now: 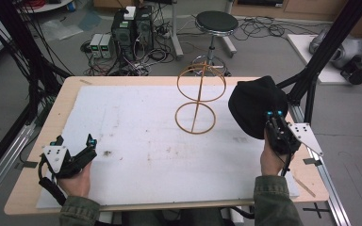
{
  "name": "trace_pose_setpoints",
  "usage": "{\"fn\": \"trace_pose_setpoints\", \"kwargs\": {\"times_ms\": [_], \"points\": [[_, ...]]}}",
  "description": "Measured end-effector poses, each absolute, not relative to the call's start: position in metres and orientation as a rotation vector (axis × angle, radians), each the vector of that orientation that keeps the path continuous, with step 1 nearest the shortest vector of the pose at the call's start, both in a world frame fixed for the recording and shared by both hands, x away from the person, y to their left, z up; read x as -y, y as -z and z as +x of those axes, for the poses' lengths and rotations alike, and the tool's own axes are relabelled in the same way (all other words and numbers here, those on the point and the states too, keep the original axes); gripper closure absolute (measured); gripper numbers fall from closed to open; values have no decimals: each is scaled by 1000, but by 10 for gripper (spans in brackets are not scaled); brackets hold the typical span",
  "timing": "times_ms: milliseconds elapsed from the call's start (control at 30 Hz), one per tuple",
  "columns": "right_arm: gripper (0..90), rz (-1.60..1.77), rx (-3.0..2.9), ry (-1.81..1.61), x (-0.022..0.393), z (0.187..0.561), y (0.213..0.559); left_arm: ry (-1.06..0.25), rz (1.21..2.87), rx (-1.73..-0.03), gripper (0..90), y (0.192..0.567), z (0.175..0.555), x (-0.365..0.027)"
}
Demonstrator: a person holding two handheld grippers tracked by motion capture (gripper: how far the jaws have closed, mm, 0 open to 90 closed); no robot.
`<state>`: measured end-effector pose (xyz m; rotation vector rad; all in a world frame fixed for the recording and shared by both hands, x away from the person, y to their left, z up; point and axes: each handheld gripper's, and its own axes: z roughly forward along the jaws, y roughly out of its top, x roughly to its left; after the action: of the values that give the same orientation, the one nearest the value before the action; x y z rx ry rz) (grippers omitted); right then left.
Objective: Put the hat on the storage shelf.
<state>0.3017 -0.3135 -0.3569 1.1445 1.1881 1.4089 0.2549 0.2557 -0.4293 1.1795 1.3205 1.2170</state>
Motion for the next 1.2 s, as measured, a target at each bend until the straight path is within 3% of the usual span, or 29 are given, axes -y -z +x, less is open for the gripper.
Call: {"fn": "trace_pose_setpoints", "kwargs": {"times_ms": [400, 1200], "points": [[864, 1006, -1132, -1450, 308, 308, 314, -1216, 1179, -1323, 86, 430, 254, -256], [873, 981, -1156, -1608, 254, 354, 269, -1205, 1202, -1294, 86, 430, 256, -250]]}}
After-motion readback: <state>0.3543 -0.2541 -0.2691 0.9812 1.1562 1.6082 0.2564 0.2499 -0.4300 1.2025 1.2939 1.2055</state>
